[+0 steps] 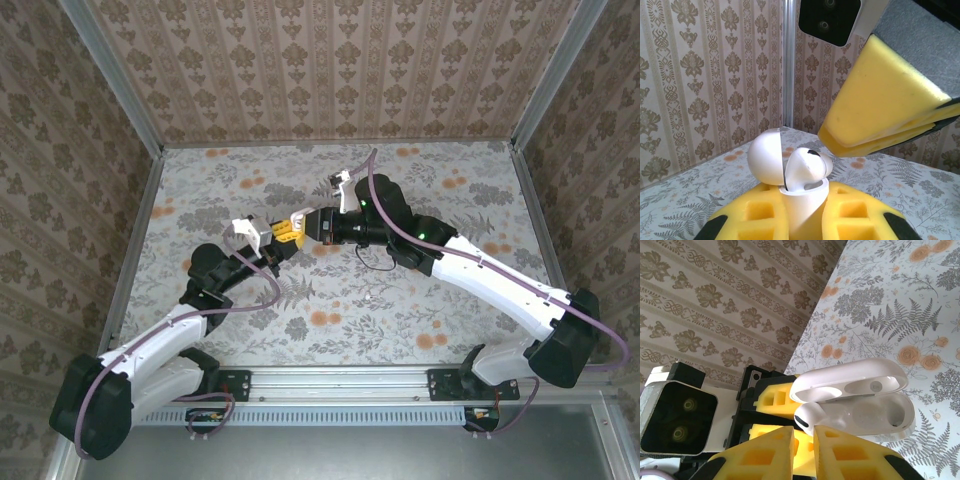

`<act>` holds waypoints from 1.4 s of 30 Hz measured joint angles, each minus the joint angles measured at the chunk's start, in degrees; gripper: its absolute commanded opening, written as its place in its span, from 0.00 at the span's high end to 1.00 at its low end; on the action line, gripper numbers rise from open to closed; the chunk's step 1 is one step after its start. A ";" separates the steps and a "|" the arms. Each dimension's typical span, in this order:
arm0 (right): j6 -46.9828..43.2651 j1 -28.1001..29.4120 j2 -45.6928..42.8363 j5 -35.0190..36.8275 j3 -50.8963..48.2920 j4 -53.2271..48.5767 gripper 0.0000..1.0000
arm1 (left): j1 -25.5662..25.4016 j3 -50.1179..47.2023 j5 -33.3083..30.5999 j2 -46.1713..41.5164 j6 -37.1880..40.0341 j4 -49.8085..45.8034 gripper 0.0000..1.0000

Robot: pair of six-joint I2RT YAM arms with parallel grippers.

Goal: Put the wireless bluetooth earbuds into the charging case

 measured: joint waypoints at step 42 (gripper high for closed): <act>0.17 -1.40 2.58 -1.29 -0.09 -0.24 0.87 | 0.37 0.00 -0.07 0.00 -0.04 -1.51 1.00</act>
